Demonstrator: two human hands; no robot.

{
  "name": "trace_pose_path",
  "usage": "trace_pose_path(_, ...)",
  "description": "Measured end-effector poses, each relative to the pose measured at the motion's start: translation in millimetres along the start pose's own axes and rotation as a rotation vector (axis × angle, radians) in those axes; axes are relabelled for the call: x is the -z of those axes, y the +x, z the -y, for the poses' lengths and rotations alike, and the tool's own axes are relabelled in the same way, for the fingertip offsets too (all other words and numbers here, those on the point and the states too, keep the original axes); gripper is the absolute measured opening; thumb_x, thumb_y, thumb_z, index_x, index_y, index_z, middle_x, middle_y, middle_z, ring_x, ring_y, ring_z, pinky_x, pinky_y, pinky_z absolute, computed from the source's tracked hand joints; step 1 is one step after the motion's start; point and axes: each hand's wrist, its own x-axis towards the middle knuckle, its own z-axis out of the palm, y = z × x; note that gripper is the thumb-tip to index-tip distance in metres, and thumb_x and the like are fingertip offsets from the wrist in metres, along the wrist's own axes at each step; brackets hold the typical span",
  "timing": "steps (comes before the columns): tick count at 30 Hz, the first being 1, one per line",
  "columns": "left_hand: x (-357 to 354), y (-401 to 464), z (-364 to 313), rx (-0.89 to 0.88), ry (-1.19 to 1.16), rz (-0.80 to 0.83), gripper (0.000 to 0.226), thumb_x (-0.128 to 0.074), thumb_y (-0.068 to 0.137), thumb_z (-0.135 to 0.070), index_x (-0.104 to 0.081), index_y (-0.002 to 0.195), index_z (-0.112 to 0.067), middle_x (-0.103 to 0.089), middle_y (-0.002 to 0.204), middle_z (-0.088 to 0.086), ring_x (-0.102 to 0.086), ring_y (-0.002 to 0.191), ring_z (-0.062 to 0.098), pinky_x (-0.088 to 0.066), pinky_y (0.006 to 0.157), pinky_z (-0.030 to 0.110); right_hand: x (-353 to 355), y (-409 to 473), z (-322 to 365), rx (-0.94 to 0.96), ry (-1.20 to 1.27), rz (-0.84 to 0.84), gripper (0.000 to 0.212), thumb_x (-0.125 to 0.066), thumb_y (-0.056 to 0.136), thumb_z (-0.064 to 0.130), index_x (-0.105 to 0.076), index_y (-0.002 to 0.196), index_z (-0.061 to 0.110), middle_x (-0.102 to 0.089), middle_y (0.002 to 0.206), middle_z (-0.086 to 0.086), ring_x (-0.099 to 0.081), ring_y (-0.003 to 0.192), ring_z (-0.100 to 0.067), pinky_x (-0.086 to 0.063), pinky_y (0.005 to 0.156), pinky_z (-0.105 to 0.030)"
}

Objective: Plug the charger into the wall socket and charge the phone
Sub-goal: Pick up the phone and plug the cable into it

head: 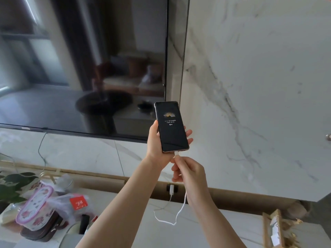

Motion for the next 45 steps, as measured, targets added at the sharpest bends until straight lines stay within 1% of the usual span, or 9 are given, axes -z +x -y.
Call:
trace_pose_path(5,18,-8,2,0.049,0.061,-0.004,0.059,-0.032,0.096,-0.055,-0.060,0.125,-0.012,-0.063,0.116,0.018,-0.062,0.101,0.031,-0.044,0.098,0.049,14,6,-3,-0.131,0.073,0.089,0.019,-0.057,0.089,0.036,-0.064,0.092,0.018,-0.073,0.082,0.002,-0.071,0.080,-0.015,-0.060,0.076,-0.030)
trace_pose_path(9,23,-11,7,0.099,0.154,-0.018,0.057,-0.029,0.097,-0.053,-0.062,0.119,-0.011,-0.073,0.098,0.011,-0.069,0.087,0.024,-0.051,0.086,0.038,18,13,2,-0.090,0.287,0.059,0.025,-0.051,0.093,0.031,-0.060,0.112,0.018,-0.068,0.110,-0.008,-0.067,0.101,-0.019,-0.058,0.082,-0.036)
trace_pose_path(12,19,-9,9,0.084,0.180,-0.016,0.055,-0.031,0.097,-0.051,-0.062,0.118,-0.010,-0.072,0.096,0.011,-0.070,0.084,0.023,-0.051,0.086,0.038,16,19,10,-0.089,0.442,0.068,0.027,-0.046,0.095,0.025,-0.063,0.114,0.013,-0.070,0.109,-0.011,-0.067,0.103,-0.021,-0.055,0.073,-0.031)
trace_pose_path(18,-5,0,-5,0.035,0.197,0.005,0.056,-0.032,0.097,-0.050,-0.067,0.111,-0.009,-0.067,0.100,0.013,-0.064,0.083,0.025,-0.049,0.080,0.037,21,35,28,-0.073,0.545,0.089,0.028,-0.046,0.095,0.016,-0.061,0.119,0.012,-0.070,0.114,-0.012,-0.067,0.105,-0.023,-0.059,0.073,-0.030)
trace_pose_path(22,-12,-2,-9,-0.012,0.286,0.024,0.052,-0.033,0.099,-0.046,-0.060,0.126,-0.011,-0.066,0.125,0.014,-0.063,0.112,0.029,-0.043,0.106,0.046,29,38,40,0.012,0.556,0.083,0.028,-0.047,0.094,0.014,-0.061,0.118,0.012,-0.071,0.112,-0.009,-0.069,0.100,-0.019,-0.060,0.070,-0.026)
trace_pose_path(26,-11,-14,-4,-0.088,0.287,0.050,0.044,-0.048,0.093,-0.041,-0.056,0.132,-0.022,-0.063,0.130,0.013,-0.062,0.119,0.030,-0.040,0.109,0.052,37,34,40,0.034,0.579,0.080,0.025,-0.050,0.091,0.016,-0.063,0.112,0.017,-0.073,0.106,-0.004,-0.071,0.095,-0.015,-0.061,0.069,-0.026)
trace_pose_path(28,-7,-18,3,-0.097,0.276,0.078,0.044,-0.038,0.098,-0.042,-0.048,0.138,-0.026,-0.060,0.136,0.010,-0.058,0.124,0.028,-0.038,0.110,0.050,40,29,38,0.037,0.605,0.097,0.030,-0.053,0.086,0.019,-0.063,0.113,0.016,-0.072,0.110,-0.007,-0.070,0.099,-0.017,-0.061,0.071,-0.027)
trace_pose_path(33,-7,-37,8,-0.110,0.221,0.072,0.048,-0.023,0.101,-0.042,-0.052,0.134,-0.024,-0.066,0.127,0.011,-0.064,0.115,0.027,-0.053,0.088,0.040,44,17,31,0.025,0.658,0.143,0.039,-0.052,0.084,0.017,-0.060,0.122,0.011,-0.067,0.120,-0.013,-0.063,0.113,-0.027,-0.058,0.081,-0.035)
trace_pose_path(45,-11,-55,15,-0.110,0.229,0.044,0.043,-0.026,0.100,-0.038,-0.060,0.124,-0.029,-0.072,0.117,0.008,-0.070,0.104,0.024,-0.052,0.084,0.042,51,1,25,-0.021,0.632,0.139,0.036,-0.051,0.088,0.014,-0.060,0.123,0.011,-0.067,0.119,-0.016,-0.063,0.113,-0.028,-0.055,0.091,-0.041)
